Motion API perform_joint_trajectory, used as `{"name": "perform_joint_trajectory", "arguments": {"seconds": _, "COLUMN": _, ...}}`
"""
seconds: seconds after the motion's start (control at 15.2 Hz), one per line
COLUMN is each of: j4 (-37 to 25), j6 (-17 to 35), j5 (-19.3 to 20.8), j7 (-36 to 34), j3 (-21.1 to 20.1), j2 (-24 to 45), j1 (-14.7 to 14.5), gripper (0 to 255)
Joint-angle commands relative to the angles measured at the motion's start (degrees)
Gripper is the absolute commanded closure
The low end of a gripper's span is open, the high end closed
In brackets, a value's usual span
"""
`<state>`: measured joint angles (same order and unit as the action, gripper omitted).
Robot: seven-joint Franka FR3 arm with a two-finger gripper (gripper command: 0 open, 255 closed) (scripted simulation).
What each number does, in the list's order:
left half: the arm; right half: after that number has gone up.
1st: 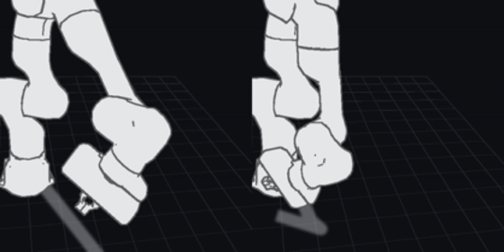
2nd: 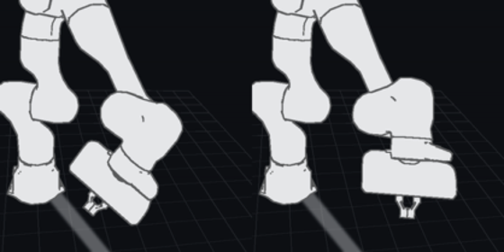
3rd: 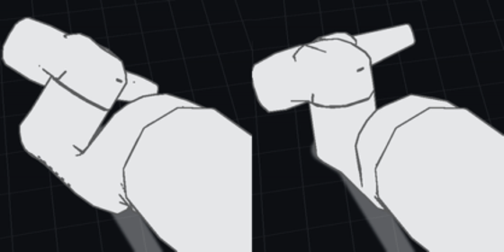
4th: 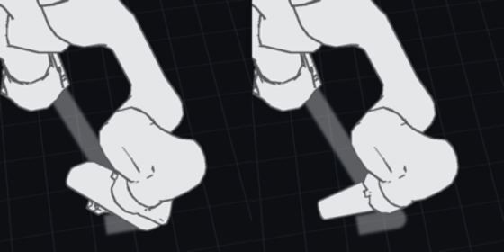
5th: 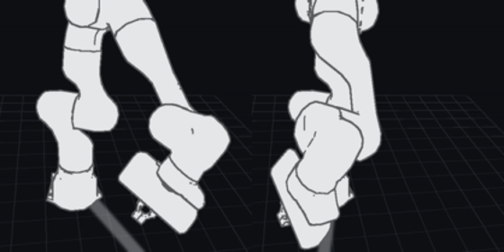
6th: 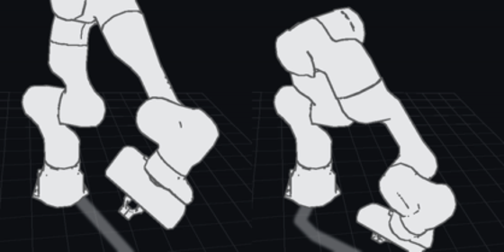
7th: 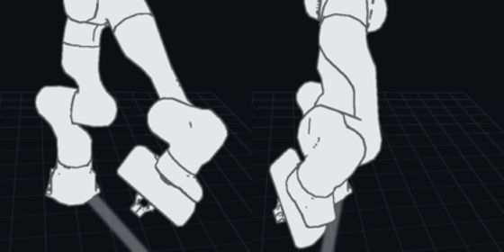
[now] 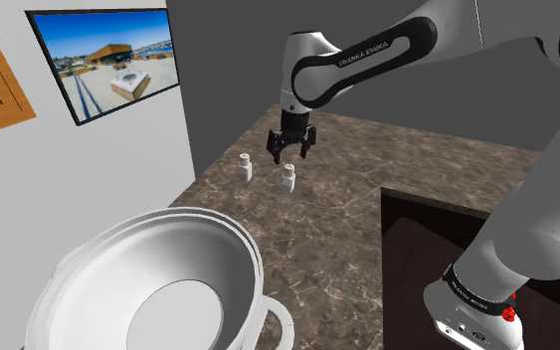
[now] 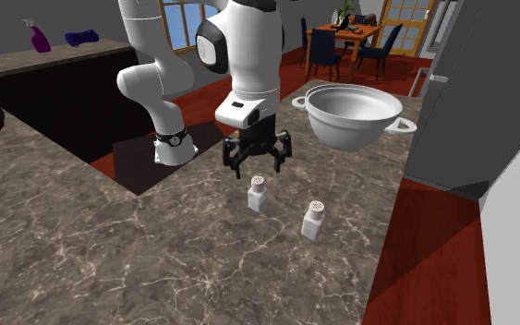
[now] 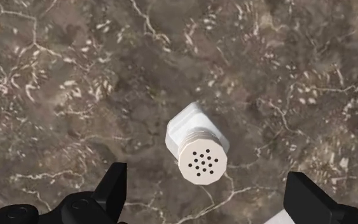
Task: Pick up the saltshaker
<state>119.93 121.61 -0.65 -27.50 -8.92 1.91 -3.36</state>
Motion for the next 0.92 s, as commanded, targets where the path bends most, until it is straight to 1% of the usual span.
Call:
{"name": "perform_joint_trajectory", "arguments": {"seconds": 0.0, "j4": 0.8, "j6": 1.5, "j5": 0.1, "j7": -0.1, "j3": 0.0, "j2": 0.7, "j1": 0.0, "gripper": 0}}
{"name": "perform_joint_trajectory", "arguments": {"seconds": 0.2, "j4": 1.9, "j6": 3.7, "j5": 0.3, "j7": -0.2, "j3": 0.0, "j2": 1.8, "j1": -0.1, "gripper": 0}}
{"name": "perform_joint_trajectory", "arguments": {"seconds": 0.33, "j4": 2.1, "j6": 4.2, "j5": 0.3, "j7": -0.3, "j3": 0.0, "j2": 2.0, "j1": -0.1, "gripper": 0}}
{"name": "perform_joint_trajectory", "arguments": {"seconds": 0.4, "j4": 2.2, "j6": 4.2, "j5": 0.3, "j7": -0.2, "j3": 0.0, "j2": 1.9, "j1": -0.1, "gripper": 255}}
{"name": "perform_joint_trajectory", "arguments": {"seconds": 0.86, "j4": 2.2, "j6": 4.2, "j5": 0.3, "j7": -0.2, "j3": 0.0, "j2": 1.9, "j1": -0.1, "gripper": 255}}
